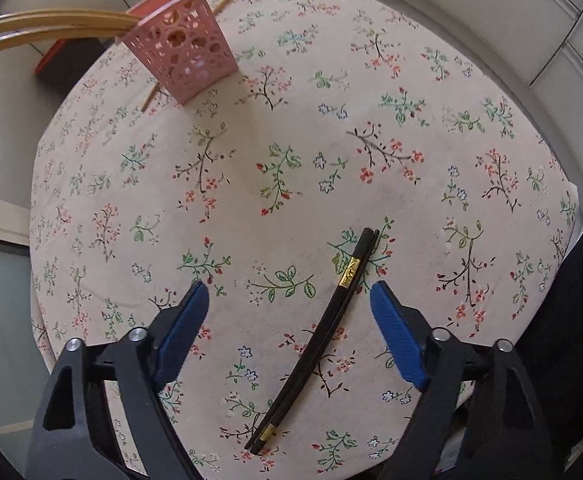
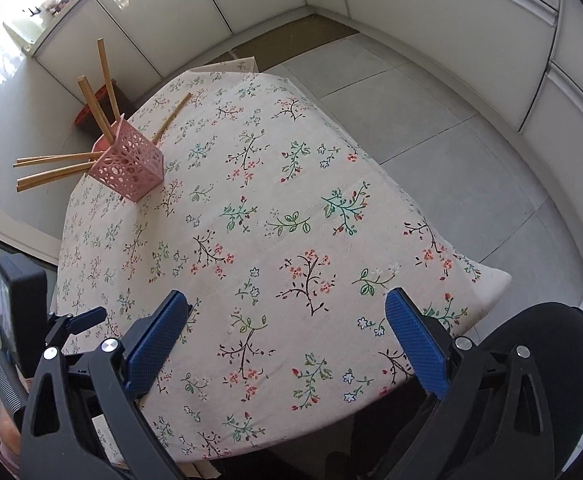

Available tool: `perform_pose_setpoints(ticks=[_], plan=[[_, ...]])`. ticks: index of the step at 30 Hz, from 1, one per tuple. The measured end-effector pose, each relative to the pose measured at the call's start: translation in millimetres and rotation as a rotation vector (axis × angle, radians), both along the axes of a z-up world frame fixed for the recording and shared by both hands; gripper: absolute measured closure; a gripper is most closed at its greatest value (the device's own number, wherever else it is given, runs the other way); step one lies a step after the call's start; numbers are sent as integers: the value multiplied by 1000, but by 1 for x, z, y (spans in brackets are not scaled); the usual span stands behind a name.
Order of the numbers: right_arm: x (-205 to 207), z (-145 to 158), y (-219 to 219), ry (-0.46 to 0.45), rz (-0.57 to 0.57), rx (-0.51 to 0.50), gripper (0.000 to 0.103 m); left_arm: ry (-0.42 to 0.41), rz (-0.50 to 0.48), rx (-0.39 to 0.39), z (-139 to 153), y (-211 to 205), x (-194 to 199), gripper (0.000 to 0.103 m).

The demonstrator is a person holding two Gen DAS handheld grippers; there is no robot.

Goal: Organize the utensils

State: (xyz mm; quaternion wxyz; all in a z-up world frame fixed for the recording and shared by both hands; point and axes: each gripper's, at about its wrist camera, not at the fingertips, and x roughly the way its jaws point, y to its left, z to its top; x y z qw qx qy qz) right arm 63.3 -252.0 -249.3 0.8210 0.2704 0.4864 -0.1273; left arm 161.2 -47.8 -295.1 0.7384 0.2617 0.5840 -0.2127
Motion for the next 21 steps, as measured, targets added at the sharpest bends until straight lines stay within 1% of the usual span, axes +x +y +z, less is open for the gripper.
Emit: perform_pose_setpoints(ticks=[1, 2, 5, 9, 11, 14, 19, 21], plan=[[0, -2, 0, 11, 0, 9, 7, 24, 3, 6, -6, 1, 3, 39], [1, -4, -1, 23, -1, 24, 7, 47, 8, 10, -11, 2, 6, 44], [2, -13, -1, 62, 1, 65, 7, 102, 23, -9, -18, 6, 14, 52], [3, -21, 2, 96, 14, 86, 7, 108, 29, -8, -21, 10, 21, 53], [4, -23, 4, 106, 21, 90, 7, 119, 37, -4, -24, 11, 25, 55], [4, -25, 4, 114, 22, 94, 7, 127, 42, -6, -25, 13, 31, 56], [3, -27, 0, 126, 3, 109, 7, 112, 8, -60, -12, 8, 30, 56], [3, -28, -1, 130, 0, 113, 7, 124, -2, -68, -12, 6, 30, 56]])
